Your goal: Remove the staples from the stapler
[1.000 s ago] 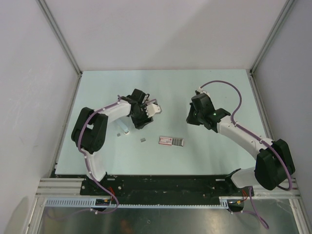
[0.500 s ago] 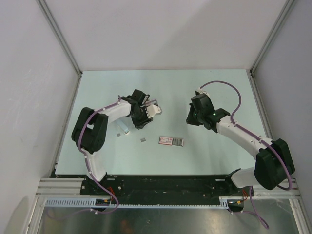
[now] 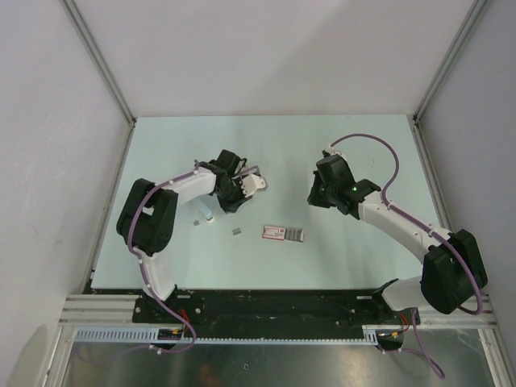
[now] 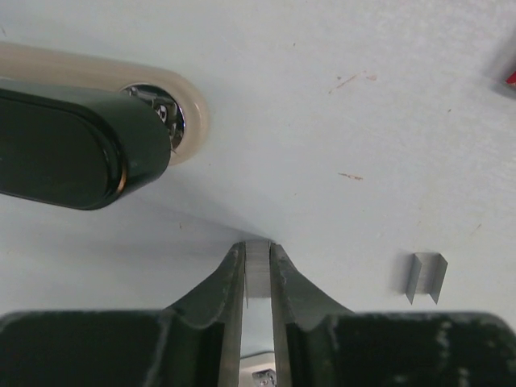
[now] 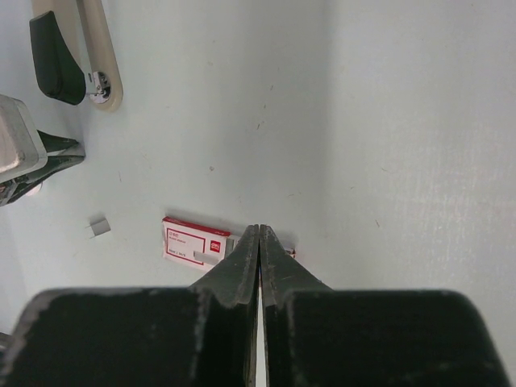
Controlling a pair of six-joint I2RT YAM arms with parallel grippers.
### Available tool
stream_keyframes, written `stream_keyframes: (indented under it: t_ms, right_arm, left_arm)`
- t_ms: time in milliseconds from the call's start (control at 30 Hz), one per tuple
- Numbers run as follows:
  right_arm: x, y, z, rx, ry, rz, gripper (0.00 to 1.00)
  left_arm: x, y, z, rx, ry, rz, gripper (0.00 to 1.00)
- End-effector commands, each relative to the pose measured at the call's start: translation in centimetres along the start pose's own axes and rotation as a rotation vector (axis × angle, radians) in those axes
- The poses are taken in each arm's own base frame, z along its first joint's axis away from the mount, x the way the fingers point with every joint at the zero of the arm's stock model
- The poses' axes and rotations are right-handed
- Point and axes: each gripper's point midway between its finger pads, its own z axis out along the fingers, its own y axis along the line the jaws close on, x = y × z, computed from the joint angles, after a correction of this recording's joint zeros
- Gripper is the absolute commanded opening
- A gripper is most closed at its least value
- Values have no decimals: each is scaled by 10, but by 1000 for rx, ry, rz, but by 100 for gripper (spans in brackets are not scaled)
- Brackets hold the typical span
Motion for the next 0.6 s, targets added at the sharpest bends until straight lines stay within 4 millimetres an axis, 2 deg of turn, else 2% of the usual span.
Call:
stream_keyframes:
  t_ms: [0, 167, 400, 567]
  right_arm:
    - [-3, 3, 1, -15, -8, -8, 2]
    - [-1, 3, 2, -16, 0, -10, 2]
    - [0, 4, 2, -19, 3, -11, 2]
    - [1, 4, 2, -20, 5, -12, 1]
  left_arm:
    - [17, -17, 3, 38, 39, -45, 18]
    - [17, -21, 0, 39, 31, -54, 16]
    - [16, -14, -5, 8, 39, -56, 43]
    - [19, -12, -4, -4, 52, -70, 49]
